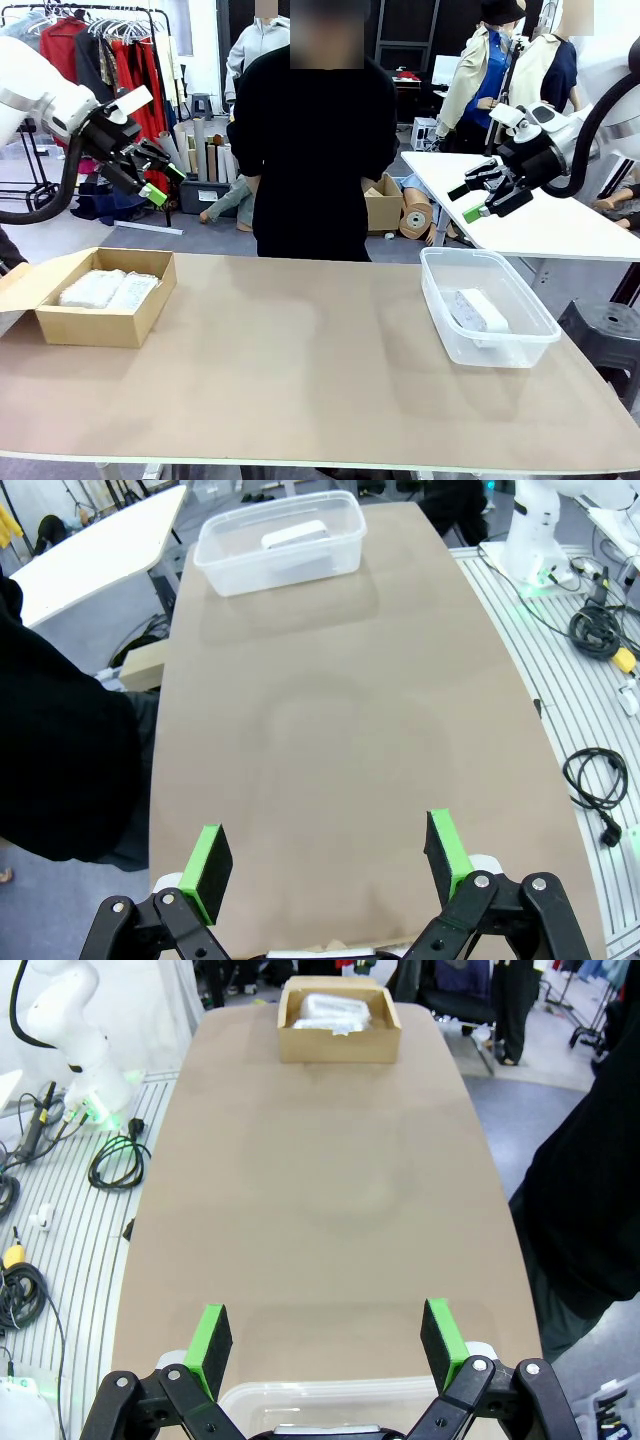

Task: Separate and place wrapped and unwrapped clocks.
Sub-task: If the picked Digital clock is wrapped, place it in the Package Box ; if not, place it in the Organizing box.

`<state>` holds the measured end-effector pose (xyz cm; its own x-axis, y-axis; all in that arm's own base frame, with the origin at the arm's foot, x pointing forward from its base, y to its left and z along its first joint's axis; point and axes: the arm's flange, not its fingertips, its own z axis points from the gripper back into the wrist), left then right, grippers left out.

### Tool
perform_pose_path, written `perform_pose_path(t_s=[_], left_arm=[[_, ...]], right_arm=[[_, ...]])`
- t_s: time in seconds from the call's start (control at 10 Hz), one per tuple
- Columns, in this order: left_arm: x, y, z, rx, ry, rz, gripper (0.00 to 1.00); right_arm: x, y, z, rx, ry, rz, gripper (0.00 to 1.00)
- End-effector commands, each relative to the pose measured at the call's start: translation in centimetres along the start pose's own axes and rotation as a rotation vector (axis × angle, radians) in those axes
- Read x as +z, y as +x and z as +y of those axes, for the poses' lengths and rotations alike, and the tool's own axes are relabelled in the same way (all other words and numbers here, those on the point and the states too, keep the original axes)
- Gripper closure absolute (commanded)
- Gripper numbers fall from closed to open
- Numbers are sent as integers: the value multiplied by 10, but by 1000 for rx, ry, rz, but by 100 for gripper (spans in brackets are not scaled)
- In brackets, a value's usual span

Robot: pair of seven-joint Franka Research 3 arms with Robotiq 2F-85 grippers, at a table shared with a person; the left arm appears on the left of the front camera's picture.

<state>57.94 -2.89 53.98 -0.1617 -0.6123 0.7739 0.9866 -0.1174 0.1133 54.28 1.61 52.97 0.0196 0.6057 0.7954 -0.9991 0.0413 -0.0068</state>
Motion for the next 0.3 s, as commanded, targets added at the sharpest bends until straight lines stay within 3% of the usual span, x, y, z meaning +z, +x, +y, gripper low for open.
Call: perform_pose_path(t_s=[0.0,0.2], left_arm=[[0,1,0,-1,-1,-1,0],[0,1,0,-1,-1,-1,0]], right_arm=[[1,3,1,5,-3,1,0],[1,3,1,5,-3,1,0]])
